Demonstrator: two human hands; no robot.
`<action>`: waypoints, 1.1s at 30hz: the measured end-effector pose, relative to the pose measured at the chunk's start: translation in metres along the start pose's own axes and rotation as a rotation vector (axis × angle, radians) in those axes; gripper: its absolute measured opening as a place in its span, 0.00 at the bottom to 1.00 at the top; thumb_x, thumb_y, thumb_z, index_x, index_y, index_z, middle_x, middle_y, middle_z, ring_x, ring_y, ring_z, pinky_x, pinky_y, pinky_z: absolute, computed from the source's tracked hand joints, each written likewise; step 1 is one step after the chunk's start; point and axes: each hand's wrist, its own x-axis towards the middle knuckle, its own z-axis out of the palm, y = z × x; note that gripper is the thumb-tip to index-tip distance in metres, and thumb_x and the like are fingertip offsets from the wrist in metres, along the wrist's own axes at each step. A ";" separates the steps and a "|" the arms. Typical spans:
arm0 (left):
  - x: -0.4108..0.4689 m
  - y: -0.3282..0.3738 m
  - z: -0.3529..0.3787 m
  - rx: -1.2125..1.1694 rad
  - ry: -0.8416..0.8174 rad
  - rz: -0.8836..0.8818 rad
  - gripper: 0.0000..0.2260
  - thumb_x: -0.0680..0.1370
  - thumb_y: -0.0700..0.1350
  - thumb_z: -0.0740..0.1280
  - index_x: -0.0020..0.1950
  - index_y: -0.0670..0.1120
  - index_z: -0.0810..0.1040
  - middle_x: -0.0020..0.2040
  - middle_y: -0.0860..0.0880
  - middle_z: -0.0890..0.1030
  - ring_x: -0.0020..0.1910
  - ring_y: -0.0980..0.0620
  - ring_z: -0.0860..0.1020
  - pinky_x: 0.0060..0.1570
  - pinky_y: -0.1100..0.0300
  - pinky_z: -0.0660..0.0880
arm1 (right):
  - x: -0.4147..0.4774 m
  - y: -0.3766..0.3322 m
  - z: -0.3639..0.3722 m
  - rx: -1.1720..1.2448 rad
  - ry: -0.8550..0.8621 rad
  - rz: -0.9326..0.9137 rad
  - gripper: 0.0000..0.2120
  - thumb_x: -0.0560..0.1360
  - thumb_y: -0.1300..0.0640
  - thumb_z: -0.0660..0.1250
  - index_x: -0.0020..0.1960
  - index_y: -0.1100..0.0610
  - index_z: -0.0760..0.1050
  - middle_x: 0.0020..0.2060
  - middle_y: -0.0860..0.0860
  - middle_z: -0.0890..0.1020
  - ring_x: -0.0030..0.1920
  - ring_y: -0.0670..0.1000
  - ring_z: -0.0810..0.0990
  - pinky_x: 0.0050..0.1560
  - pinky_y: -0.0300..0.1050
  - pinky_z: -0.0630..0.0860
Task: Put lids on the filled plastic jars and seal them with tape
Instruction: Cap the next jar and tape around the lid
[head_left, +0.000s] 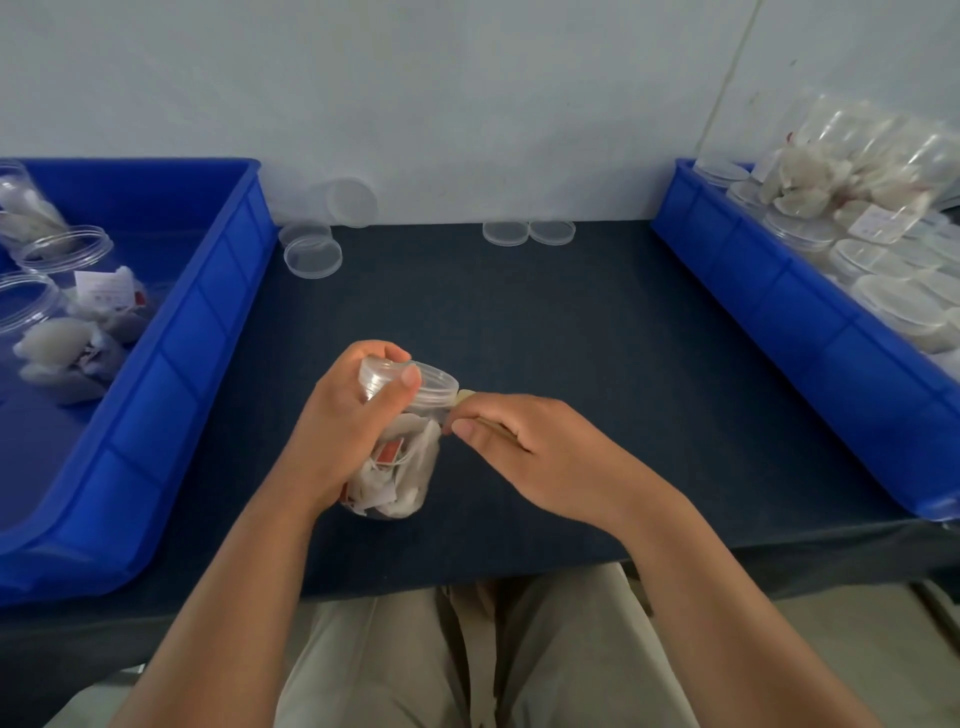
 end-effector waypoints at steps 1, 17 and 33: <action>0.000 0.000 0.000 -0.010 -0.011 -0.003 0.18 0.71 0.73 0.65 0.54 0.65 0.77 0.54 0.63 0.82 0.50 0.61 0.83 0.42 0.66 0.77 | 0.002 0.000 -0.002 -0.011 -0.004 -0.001 0.14 0.86 0.39 0.55 0.61 0.39 0.78 0.51 0.39 0.83 0.52 0.40 0.81 0.49 0.37 0.78; -0.002 -0.009 -0.004 -0.055 -0.086 0.055 0.25 0.62 0.60 0.79 0.56 0.61 0.77 0.55 0.59 0.82 0.52 0.56 0.83 0.44 0.66 0.80 | 0.020 0.020 -0.023 -0.179 -0.045 -0.114 0.13 0.86 0.44 0.56 0.54 0.47 0.78 0.49 0.44 0.79 0.50 0.46 0.77 0.55 0.52 0.76; -0.030 -0.009 0.006 -0.348 0.151 0.087 0.18 0.66 0.57 0.78 0.53 0.62 0.80 0.51 0.54 0.83 0.49 0.53 0.84 0.42 0.61 0.81 | 0.019 0.024 -0.011 -0.105 0.133 -0.323 0.12 0.86 0.54 0.62 0.52 0.58 0.81 0.43 0.51 0.79 0.45 0.53 0.78 0.48 0.57 0.78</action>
